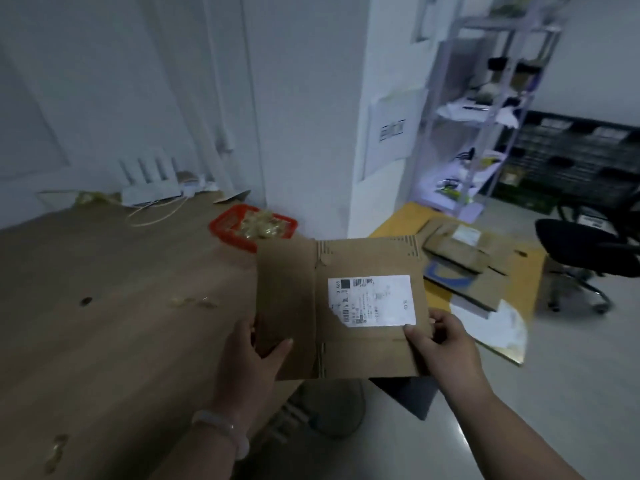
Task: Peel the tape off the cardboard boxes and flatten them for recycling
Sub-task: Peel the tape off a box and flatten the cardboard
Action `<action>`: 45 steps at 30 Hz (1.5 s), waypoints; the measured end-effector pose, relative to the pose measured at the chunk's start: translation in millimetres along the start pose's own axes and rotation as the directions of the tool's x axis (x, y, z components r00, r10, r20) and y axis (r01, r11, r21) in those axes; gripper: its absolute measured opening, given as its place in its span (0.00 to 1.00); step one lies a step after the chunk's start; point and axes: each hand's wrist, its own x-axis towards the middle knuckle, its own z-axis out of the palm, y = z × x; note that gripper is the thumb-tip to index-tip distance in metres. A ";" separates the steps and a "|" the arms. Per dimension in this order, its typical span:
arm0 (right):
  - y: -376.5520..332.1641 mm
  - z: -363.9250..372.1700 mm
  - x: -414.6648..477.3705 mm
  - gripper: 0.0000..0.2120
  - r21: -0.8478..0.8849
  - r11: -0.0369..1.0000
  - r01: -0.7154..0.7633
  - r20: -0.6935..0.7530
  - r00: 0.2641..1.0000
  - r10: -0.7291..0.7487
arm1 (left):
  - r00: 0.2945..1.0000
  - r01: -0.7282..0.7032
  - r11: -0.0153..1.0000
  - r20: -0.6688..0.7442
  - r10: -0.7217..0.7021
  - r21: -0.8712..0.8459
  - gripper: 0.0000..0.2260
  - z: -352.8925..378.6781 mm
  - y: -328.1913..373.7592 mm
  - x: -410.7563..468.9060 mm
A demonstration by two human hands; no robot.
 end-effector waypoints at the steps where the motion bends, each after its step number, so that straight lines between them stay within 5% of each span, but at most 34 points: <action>1: 4.7 -15.2 0.4 0.12 0.019 1.000 -0.002 -0.026 1.000 0.002 | 1.000 -0.020 1.000 0.013 0.020 -0.002 0.19 12.4 10.3 -1.7; 10: 66.7 -181.1 39.4 0.14 0.104 0.994 -0.016 -0.178 0.984 0.034 | 0.984 -0.145 0.989 0.104 0.145 -0.006 0.22 172.5 105.0 -30.8; 23: 155.2 -401.9 127.6 0.15 0.056 0.996 -0.062 -0.304 0.950 0.076 | 0.939 -0.147 0.977 0.288 0.186 -0.155 0.20 405.7 219.5 -80.8; 35: 189.4 -415.3 275.3 0.19 -0.035 0.995 -0.092 -0.269 0.960 0.079 | 0.951 -0.018 0.994 0.306 0.051 -0.107 0.21 516.6 236.3 6.9; 45: 166.7 -353.0 443.4 0.25 -0.120 0.991 -0.056 -0.042 0.998 0.051 | 0.970 0.172 0.978 0.194 -0.148 -0.117 0.16 555.3 223.9 128.5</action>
